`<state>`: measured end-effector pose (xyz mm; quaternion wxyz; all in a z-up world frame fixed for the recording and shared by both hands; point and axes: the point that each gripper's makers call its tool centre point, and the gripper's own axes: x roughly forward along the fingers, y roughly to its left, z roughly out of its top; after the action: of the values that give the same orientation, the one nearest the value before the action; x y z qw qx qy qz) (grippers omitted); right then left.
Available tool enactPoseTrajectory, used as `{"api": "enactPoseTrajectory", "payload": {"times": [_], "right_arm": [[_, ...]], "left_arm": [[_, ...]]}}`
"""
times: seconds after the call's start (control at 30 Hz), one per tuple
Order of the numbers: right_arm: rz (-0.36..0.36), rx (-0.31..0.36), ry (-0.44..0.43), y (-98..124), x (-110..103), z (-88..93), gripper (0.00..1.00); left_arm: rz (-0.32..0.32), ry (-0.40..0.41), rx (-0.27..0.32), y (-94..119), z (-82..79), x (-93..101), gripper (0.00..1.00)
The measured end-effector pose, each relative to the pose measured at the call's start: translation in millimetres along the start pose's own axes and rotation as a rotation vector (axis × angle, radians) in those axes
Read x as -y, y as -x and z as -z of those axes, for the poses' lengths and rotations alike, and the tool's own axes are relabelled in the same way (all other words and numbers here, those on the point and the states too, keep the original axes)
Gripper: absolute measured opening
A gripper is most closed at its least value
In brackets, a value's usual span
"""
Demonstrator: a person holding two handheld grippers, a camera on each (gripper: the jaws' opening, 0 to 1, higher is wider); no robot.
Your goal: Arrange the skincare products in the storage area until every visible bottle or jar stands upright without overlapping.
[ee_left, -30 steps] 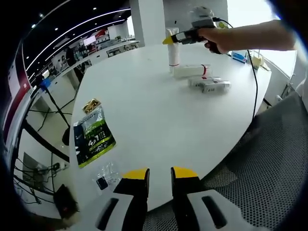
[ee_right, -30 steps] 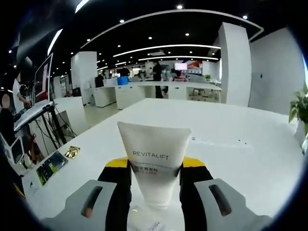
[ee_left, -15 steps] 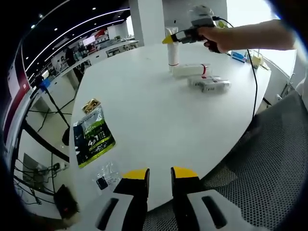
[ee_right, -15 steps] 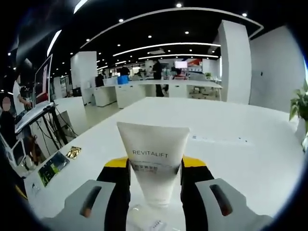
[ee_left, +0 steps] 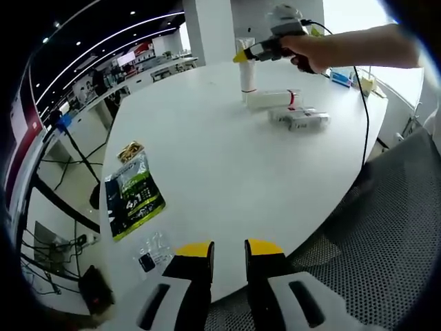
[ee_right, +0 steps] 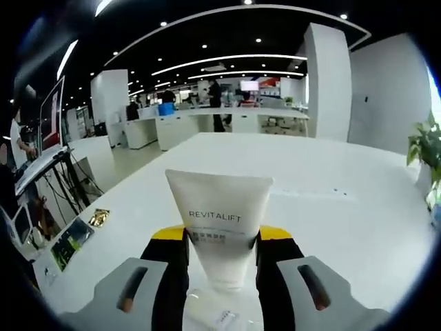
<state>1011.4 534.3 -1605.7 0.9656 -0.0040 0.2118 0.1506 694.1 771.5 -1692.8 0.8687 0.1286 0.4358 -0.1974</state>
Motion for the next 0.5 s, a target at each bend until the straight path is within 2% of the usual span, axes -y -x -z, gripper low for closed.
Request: {"api": "enactPoseTrajectory", "payload": {"times": [0.1, 0.27, 0.37, 0.5], "right_arm": [[0.031, -0.001, -0.019, 1, 1, 0.3, 0.34], [0.016, 0.003, -0.03, -1, 1, 1.0, 0.35], [0.002, 0.014, -0.055, 4, 1, 1.8, 0.47], [-0.037, 0.015, -0.057, 19, 0, 7.9, 0.5]], "left_arm": [[-0.002, -0.002, -0.002, 0, 0.1, -0.3, 0.18], [-0.003, -0.003, -0.001, 1, 0.1, -0.5, 0.18], [-0.001, -0.005, -0.001, 1, 0.2, -0.3, 0.18], [-0.001, -0.007, -0.001, 1, 0.3, -0.4, 0.18]]}}
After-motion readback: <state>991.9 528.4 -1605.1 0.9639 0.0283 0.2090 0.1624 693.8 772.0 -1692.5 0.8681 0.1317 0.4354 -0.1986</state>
